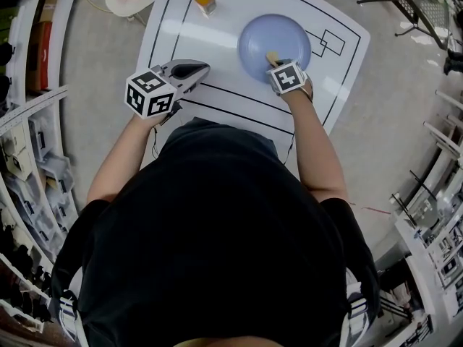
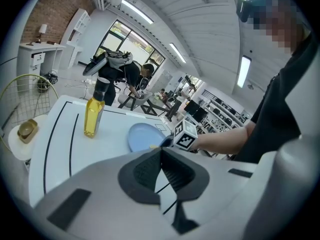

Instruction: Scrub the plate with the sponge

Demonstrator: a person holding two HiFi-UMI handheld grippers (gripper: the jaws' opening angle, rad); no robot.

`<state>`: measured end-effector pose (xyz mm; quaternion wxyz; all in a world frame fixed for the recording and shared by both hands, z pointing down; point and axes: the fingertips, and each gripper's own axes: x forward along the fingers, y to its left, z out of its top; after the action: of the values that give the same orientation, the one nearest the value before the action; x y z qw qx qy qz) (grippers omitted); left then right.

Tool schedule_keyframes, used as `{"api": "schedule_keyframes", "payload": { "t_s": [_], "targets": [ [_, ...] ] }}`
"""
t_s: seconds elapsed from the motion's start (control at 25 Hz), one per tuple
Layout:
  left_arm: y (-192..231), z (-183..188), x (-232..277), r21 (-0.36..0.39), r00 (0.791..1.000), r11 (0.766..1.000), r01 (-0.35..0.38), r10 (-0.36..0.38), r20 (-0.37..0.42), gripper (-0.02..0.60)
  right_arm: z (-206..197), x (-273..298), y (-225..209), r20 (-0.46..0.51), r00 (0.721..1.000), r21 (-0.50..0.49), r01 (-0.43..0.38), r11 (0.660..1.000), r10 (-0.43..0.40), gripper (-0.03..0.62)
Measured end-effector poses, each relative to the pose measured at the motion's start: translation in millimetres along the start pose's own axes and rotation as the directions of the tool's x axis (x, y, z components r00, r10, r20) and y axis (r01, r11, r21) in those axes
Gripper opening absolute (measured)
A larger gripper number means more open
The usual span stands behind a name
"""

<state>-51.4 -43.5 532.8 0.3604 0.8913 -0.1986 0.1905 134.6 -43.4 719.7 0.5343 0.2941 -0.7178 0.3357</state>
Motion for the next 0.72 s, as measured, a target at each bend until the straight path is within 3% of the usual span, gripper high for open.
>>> {"api": "schedule_keyframes", "payload": {
  "t_s": [0.72],
  "targets": [
    [-4,1,-4,0.013,1.0,1.0,-0.007,0.007,0.006,0.008,9,-1,-2,0.033,0.999,0.002,0.024,1.0,-0.024,0.04]
  ]
}}
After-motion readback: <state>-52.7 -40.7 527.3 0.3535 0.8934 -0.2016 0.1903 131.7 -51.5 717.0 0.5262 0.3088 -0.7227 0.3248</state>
